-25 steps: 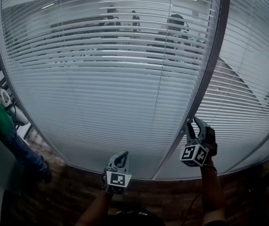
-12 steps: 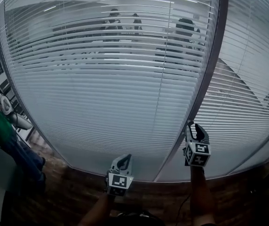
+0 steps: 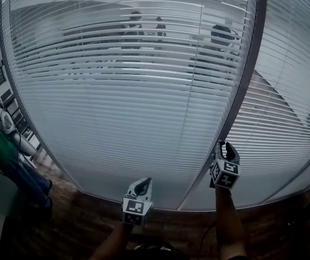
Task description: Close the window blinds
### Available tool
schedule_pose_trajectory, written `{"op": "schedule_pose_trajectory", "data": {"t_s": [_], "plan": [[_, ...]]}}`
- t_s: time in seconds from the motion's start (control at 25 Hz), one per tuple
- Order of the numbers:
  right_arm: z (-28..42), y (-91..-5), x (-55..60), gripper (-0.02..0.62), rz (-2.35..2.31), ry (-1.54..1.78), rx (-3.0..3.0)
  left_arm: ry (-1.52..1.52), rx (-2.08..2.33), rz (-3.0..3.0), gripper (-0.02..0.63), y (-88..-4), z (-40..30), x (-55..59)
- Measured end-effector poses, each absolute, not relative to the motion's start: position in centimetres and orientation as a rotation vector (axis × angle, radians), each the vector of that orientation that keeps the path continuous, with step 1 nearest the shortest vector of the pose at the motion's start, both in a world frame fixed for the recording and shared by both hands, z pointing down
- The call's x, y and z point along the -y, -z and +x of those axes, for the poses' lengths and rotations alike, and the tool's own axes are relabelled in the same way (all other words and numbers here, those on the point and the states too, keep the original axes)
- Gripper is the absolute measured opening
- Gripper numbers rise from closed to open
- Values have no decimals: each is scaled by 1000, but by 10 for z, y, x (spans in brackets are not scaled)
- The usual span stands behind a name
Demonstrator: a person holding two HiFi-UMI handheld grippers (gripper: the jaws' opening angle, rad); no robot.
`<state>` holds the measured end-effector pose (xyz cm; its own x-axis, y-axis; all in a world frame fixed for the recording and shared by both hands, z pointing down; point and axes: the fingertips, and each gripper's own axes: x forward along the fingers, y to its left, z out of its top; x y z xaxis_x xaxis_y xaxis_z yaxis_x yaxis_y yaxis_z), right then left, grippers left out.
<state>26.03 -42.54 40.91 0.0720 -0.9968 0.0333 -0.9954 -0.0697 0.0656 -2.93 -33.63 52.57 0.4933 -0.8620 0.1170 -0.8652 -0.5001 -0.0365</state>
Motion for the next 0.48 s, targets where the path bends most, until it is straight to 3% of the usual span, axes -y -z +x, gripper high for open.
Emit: {"op": "schedule_pose_trajectory", "data": {"t_s": [0.2,0.48], "plan": [[260,-410,427,121,2213,66,2083,-148,1560,2689,-5,-525,-34,338],[253,-419,432,120,2005,376,1963,-153,1561,2673,-5,-521,-39,334]]}}
